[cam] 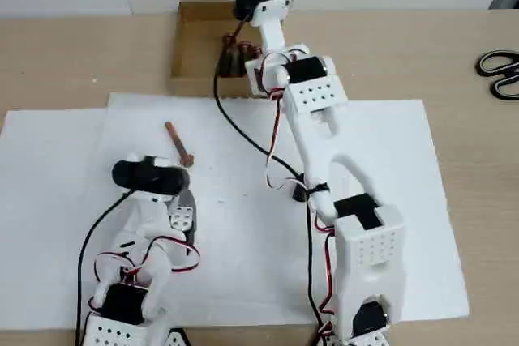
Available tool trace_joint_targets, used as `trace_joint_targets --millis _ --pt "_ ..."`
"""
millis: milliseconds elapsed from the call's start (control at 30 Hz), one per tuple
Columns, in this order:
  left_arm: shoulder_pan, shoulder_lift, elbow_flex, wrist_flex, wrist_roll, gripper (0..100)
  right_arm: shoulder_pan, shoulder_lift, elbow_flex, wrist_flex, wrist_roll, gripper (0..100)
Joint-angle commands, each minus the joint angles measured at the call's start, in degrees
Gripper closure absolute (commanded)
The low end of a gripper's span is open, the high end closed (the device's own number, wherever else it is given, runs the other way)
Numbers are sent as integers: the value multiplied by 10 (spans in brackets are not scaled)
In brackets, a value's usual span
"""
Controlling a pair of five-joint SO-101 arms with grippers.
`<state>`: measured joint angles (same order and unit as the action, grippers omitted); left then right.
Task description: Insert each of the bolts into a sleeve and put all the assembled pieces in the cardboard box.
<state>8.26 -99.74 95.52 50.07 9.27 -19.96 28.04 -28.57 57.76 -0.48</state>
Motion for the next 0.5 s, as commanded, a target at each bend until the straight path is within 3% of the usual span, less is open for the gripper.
trace_joint_targets --millis 0,467 --pt "-4 -5 -1 -16 4 994 -13 -65 -28 40 -16 779" --pt "-4 -5 -1 -16 6 994 -36 -172 -28 373 -210 779"
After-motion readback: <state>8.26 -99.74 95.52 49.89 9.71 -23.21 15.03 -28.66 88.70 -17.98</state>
